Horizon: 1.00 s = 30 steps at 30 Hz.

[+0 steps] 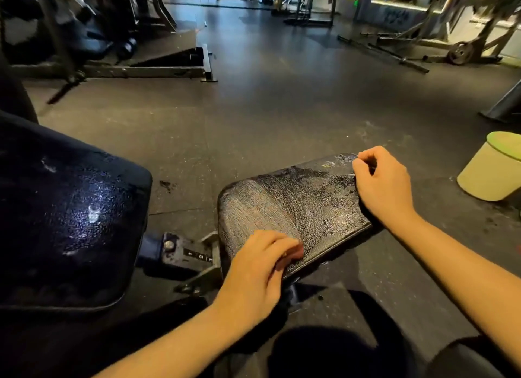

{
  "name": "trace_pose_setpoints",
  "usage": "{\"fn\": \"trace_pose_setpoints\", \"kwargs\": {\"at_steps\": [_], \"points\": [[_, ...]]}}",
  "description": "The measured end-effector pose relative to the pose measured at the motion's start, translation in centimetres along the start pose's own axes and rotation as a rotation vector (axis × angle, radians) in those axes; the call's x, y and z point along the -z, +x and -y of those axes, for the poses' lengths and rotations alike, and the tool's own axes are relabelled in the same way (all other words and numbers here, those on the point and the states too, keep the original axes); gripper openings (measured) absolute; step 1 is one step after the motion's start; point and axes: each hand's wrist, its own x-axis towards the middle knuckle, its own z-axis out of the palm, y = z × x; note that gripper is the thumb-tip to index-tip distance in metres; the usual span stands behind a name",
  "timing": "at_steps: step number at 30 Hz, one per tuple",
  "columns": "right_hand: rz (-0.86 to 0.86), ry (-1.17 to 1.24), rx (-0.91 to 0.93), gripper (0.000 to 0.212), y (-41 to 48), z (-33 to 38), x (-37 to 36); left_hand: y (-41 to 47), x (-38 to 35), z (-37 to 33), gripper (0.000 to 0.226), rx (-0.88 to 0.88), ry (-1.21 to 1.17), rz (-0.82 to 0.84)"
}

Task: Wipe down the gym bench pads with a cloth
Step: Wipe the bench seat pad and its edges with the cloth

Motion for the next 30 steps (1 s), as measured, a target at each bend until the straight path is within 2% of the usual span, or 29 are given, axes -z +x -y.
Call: {"fn": "trace_pose_setpoints", "kwargs": {"at_steps": [2, 3, 7, 9, 10, 12, 15, 17, 19, 22, 23, 24, 26, 30], "points": [[0.017, -0.022, -0.002, 0.014, 0.1, -0.1, 0.0, 0.9, 0.8, 2.0, 0.033, -0.066, 0.070, 0.042], [0.014, -0.017, -0.005, 0.014, 0.2, -0.2, 0.0, 2.3, 0.9, 3.5, 0.031, -0.020, 0.116, 0.027], [-0.001, -0.006, 0.001, 0.016, 0.7, -0.9, -0.1, 9.6, 1.4, 8.8, 0.017, 0.398, 0.184, -0.162], [-0.009, -0.011, 0.013, 0.016, 0.9, -1.1, -0.3, 11.2, 0.7, 9.0, 0.015, 0.484, 0.160, -0.211], [-0.010, -0.009, 0.016, 0.017, 0.9, -1.2, -0.3, 11.4, 0.2, 8.0, 0.015, 0.465, 0.157, -0.230], [-0.011, 0.009, 0.010, 0.017, 0.8, -1.1, -0.2, 10.6, -1.5, 4.4, 0.020, 0.289, 0.137, -0.195], [-0.001, 0.088, -0.020, 0.017, 0.7, -1.5, 0.0, 6.4, -2.2, -1.0, 0.027, -0.076, 0.044, 0.072], [0.021, 0.184, -0.047, 0.018, 0.5, -1.8, 0.2, 4.7, -0.8, 0.2, 0.031, -0.164, 0.085, 0.154], [0.022, 0.246, -0.058, 0.024, 0.0, -2.2, 0.3, 4.7, 0.9, 3.6, 0.030, -0.047, 0.208, 0.090], [0.009, 0.276, -0.078, 0.030, -1.0, -2.5, 0.1, 8.8, 2.3, 8.0, 0.018, 0.398, 0.239, -0.151], [-0.002, 0.295, -0.088, 0.030, -1.2, -2.5, 0.1, 10.4, 1.8, 8.1, 0.018, 0.478, 0.208, -0.179], [-0.008, 0.308, -0.088, 0.030, -1.3, -2.5, 0.1, 11.4, 0.7, 7.3, 0.018, 0.473, 0.178, -0.200], [0.002, 0.313, -0.069, 0.028, -1.3, -2.2, 0.1, 11.1, -1.4, 3.7, 0.021, 0.348, 0.105, -0.156], [0.010, 0.285, -0.044, 0.022, -1.7, -1.8, 0.4, 3.0, 0.6, -1.0, 0.035, 0.016, 0.110, 0.163]]}}
